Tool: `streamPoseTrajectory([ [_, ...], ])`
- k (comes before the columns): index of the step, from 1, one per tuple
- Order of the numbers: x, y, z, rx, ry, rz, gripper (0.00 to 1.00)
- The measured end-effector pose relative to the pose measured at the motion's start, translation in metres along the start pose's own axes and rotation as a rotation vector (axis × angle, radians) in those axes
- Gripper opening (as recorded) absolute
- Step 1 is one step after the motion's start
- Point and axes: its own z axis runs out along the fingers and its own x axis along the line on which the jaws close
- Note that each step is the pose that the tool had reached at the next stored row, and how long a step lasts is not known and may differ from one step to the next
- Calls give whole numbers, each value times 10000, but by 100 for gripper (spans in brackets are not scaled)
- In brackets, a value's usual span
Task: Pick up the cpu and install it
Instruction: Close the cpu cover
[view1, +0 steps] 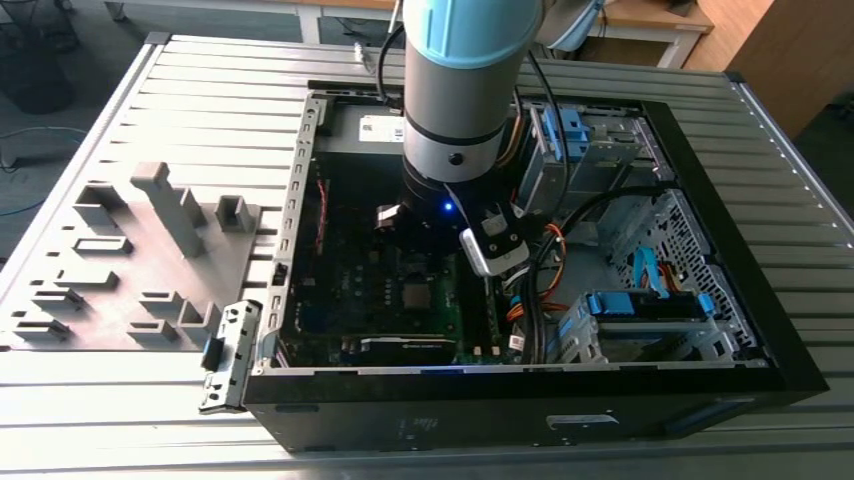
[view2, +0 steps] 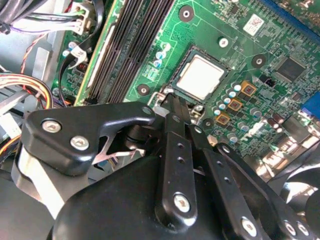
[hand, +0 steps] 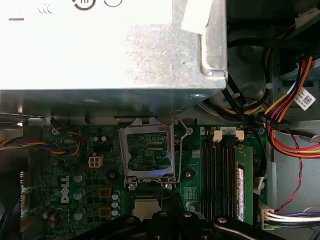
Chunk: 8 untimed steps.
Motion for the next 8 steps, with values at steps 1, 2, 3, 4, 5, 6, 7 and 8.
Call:
streamPoseTrajectory([
  [1,0,2,0,1,1,0,11],
  [2,-1,4,0,2,1,0,11],
  [3,-2,6,1,3,2,0,11],
  [4,-4,11,2,3,1,0,11],
  [5,-6,16,3,2,1,0,11],
  [6,-7,20,4,2,1,0,11],
  [7,-9,23,5,2,1,0,11],
  [8,-11,27,6,2,1,1,11],
])
